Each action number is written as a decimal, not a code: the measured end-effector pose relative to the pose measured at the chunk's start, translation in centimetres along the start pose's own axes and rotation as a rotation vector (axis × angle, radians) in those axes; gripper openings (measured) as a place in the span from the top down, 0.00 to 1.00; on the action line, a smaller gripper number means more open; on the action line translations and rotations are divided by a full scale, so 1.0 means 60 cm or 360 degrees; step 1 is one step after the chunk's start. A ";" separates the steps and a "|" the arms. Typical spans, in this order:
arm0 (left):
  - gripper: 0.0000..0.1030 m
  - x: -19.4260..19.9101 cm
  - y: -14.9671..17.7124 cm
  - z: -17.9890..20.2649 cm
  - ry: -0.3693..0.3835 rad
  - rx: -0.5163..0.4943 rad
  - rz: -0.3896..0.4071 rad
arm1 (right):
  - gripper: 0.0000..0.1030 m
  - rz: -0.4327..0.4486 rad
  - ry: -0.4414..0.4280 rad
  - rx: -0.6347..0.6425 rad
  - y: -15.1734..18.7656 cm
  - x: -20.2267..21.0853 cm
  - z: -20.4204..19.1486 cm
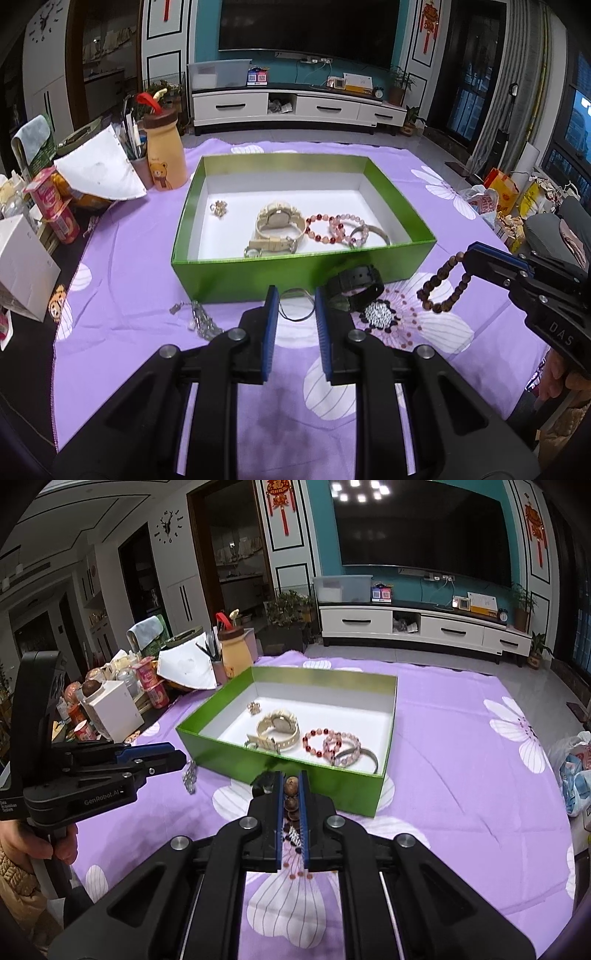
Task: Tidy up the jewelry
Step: 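Carry the ring and the brown bead bracelet over the green box with both tools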
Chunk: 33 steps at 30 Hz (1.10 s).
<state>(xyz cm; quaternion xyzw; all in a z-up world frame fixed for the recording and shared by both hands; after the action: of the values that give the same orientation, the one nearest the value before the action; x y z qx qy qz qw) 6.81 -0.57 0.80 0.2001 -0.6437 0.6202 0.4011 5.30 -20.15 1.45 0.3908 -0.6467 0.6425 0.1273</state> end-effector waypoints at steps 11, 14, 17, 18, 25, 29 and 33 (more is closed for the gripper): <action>0.81 -0.001 -0.036 0.008 0.0025 -0.0012 0.0030 | 0.93 0.0055 0.0010 -0.0012 -0.038 0.004 0.006; 0.81 -0.002 -0.042 0.007 0.0031 -0.0009 0.0033 | 0.93 0.0059 0.0007 -0.0011 -0.044 0.002 0.006; 0.81 -0.001 -0.047 0.006 0.0033 -0.0011 0.0041 | 0.93 0.0065 0.0006 -0.0015 -0.049 0.001 0.008; 0.81 -0.001 -0.050 0.006 0.0035 -0.0014 0.0044 | 0.93 0.0068 0.0004 -0.0016 -0.050 0.001 0.008; 0.81 0.005 -0.064 0.006 0.0034 -0.0014 0.0072 | 0.93 0.0095 0.0003 -0.0016 -0.071 -0.003 0.008; 0.81 0.008 -0.071 0.007 0.0035 -0.0014 0.0082 | 0.93 0.0105 0.0002 -0.0015 -0.080 -0.005 0.008; 0.81 0.004 -0.085 0.007 0.0037 -0.0018 0.0090 | 0.93 0.0113 0.0003 -0.0018 -0.089 -0.008 0.011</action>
<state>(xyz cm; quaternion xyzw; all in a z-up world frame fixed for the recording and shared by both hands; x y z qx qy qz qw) 10.40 -1.69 4.29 0.1722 -0.6480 0.6299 0.3921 9.40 -19.90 4.92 0.3662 -0.6637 0.6434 0.1071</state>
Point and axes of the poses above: each gripper's, at about its wrist camera, not at the fingertips, and x roughly against the way its jaws point, z to its right, y to its underside, the point moved 2 cm from there along -x, roughly the way its jaws point, and after that the axes turned 6 degrees about -z, right-handed, at the moved point
